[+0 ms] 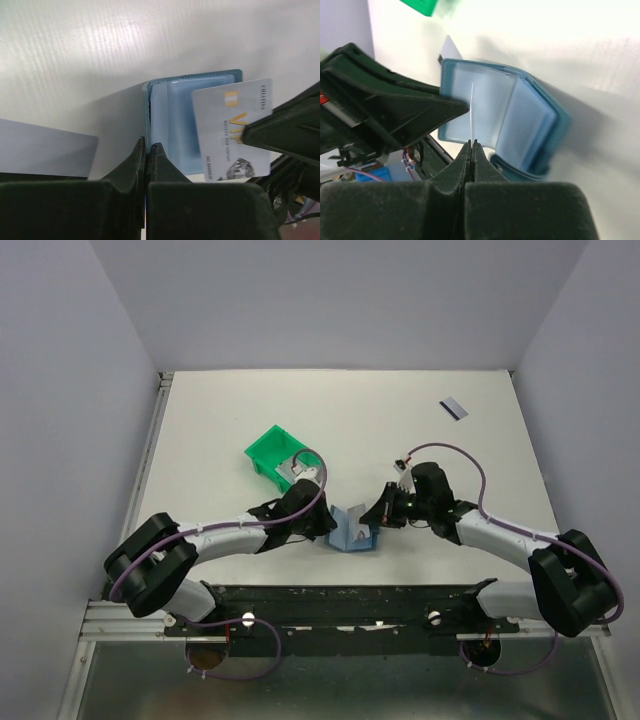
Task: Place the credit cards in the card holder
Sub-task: Turn over the card slot in the card holder, then insert the credit card into the card holder.
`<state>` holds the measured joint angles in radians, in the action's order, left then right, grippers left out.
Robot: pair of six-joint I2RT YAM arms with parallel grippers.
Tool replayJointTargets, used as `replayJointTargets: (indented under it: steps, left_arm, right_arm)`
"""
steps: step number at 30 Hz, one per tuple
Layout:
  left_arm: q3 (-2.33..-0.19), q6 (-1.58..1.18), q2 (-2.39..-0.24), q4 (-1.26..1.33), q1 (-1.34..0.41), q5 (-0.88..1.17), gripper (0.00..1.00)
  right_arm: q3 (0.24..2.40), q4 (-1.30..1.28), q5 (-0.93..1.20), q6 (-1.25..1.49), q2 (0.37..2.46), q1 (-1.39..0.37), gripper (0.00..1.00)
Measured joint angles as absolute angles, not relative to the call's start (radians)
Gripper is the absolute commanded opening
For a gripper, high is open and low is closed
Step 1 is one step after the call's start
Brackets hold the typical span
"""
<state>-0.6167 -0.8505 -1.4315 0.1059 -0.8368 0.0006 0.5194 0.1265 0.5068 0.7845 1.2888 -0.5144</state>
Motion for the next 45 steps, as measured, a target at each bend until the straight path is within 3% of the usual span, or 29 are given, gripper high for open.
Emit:
replayJointTargets:
  steps: [14, 32, 45]
  left_arm:
    - [-0.569, -1.065, -1.415, 0.16, -0.927, -0.13, 0.0]
    - [-0.548, -1.146, -1.433, 0.224, -0.98, -0.168, 0.0]
    - [-0.548, -1.176, -1.433, 0.223, -0.997, -0.199, 0.0]
  right_arm:
    - [0.522, -0.015, 0.426, 0.73, 1.319, -0.515, 0.0]
    - [0.583, -0.107, 0.352, 0.712, 1.348, -0.537, 0.01]
    - [0.583, -0.101, 0.334, 0.735, 1.357, -0.564, 0.21]
